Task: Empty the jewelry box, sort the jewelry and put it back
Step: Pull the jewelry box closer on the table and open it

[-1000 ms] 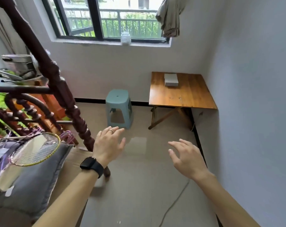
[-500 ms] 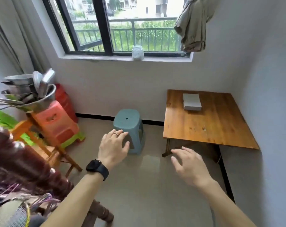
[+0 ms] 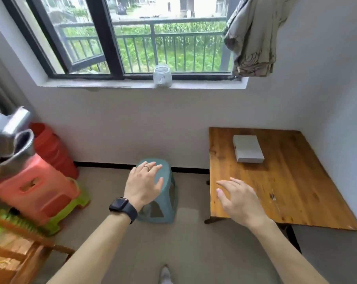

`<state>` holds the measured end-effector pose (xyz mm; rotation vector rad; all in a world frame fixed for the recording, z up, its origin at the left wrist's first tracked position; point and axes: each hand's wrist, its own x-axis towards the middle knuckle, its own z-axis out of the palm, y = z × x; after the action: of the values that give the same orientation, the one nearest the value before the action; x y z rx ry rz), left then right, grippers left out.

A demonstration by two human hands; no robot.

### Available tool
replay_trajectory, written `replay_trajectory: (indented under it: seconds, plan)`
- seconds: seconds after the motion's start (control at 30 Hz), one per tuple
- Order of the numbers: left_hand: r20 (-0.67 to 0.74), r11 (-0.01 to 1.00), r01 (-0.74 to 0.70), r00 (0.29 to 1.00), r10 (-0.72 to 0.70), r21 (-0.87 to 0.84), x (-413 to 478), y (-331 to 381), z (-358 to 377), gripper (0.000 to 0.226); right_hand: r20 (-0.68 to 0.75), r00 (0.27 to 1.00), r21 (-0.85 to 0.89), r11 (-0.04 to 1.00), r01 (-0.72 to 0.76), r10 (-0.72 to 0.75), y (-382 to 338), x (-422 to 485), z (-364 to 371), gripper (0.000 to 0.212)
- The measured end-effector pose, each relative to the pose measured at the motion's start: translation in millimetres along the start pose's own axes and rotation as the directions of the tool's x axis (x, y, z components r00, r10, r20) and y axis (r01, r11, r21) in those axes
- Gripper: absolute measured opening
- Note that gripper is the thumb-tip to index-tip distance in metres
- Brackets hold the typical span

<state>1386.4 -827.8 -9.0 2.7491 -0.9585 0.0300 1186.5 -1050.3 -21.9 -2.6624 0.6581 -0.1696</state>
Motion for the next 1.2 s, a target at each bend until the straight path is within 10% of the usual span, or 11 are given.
replay_trajectory:
  seconds: [0.73, 1.2]
  plan:
    - [0.314, 0.792, -0.61, 0.75, 0.583, -0.013, 372.6, 105.5, 127.5, 0.04, -0.066, 0.839, 0.074, 0.841, -0.535, 0.54, 109.9, 223.7, 15.2, 0.041]
    - [0.557, 0.492, -0.869, 0.38, 0.739, -0.06, 477.5, 232.0, 222.2, 0.046, -0.053, 0.574, 0.193, 0.572, -0.797, 0.817, 180.1, 257.3, 37.2, 0.043]
